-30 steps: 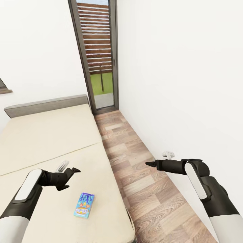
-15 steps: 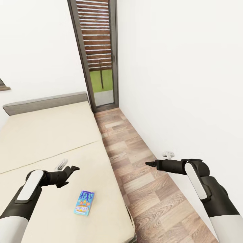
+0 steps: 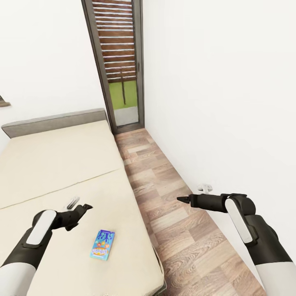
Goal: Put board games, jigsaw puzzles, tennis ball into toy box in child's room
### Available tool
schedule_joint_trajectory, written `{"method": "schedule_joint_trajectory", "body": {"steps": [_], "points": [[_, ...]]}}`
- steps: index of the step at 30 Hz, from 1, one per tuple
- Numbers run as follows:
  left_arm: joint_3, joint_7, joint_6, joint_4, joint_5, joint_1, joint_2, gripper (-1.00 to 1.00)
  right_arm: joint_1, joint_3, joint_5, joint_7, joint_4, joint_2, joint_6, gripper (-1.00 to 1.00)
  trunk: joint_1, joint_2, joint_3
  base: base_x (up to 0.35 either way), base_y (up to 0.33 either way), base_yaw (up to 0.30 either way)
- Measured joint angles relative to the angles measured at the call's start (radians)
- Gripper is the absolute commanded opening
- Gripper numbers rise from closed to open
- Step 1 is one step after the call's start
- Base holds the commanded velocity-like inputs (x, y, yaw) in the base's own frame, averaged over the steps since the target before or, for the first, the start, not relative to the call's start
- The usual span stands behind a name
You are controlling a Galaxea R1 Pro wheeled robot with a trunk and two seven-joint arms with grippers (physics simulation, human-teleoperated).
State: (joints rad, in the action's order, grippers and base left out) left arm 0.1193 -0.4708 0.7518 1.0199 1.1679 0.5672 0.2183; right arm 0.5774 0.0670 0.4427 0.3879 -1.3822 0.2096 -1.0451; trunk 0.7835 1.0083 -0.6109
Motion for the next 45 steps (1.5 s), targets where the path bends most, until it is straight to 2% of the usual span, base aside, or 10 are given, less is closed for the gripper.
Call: {"method": "schedule_joint_trajectory", "body": {"steps": [2,5,7,11,16,22,30,45], "points": [[-0.003,0.005,-0.043,-0.023,-0.023,0.002,0.000,1.00,-0.002,0.000,0.000,0.000,-0.005,0.000,0.000,1.00,0.000,0.000,-0.003,0.000,0.000,0.000],[-0.004,0.009,-0.060,-0.035,-0.034,0.004,0.000,1.00,-0.003,0.000,0.000,0.000,-0.008,0.000,0.000,1.00,0.000,0.000,-0.008,0.000,0.000,0.000],[-0.005,0.020,-0.084,-0.059,-0.055,0.010,-0.001,1.00,-0.005,0.000,0.000,0.000,-0.014,0.001,0.000,1.00,0.000,0.000,-0.011,0.000,0.000,0.000],[-0.006,0.037,-0.101,-0.084,-0.080,0.019,-0.001,1.00,-0.006,0.000,0.000,0.000,-0.018,0.001,0.000,1.00,0.000,0.000,-0.018,0.000,0.000,0.000],[-0.008,0.082,-0.119,-0.144,-0.131,0.037,-0.002,1.00,-0.007,0.000,-0.001,0.000,-0.023,0.001,0.000,1.00,0.000,0.000,-0.026,0.000,0.000,0.000],[-0.008,0.121,-0.128,-0.181,-0.164,0.049,-0.004,1.00,-0.007,0.000,0.000,0.000,-0.024,0.001,0.000,1.00,0.000,0.000,-0.036,0.000,0.000,0.000],[-0.008,0.142,-0.133,-0.199,-0.180,0.054,-0.006,1.00,-0.007,0.000,-0.001,0.000,-0.025,0.002,0.000,1.00,0.000,0.000,-0.049,0.000,0.000,0.000],[-0.008,0.150,-0.138,-0.207,-0.189,0.057,-0.011,1.00,-0.007,0.000,-0.001,0.000,-0.027,0.002,0.000,1.00,0.000,0.000,-0.073,0.000,0.000,0.000]]}}
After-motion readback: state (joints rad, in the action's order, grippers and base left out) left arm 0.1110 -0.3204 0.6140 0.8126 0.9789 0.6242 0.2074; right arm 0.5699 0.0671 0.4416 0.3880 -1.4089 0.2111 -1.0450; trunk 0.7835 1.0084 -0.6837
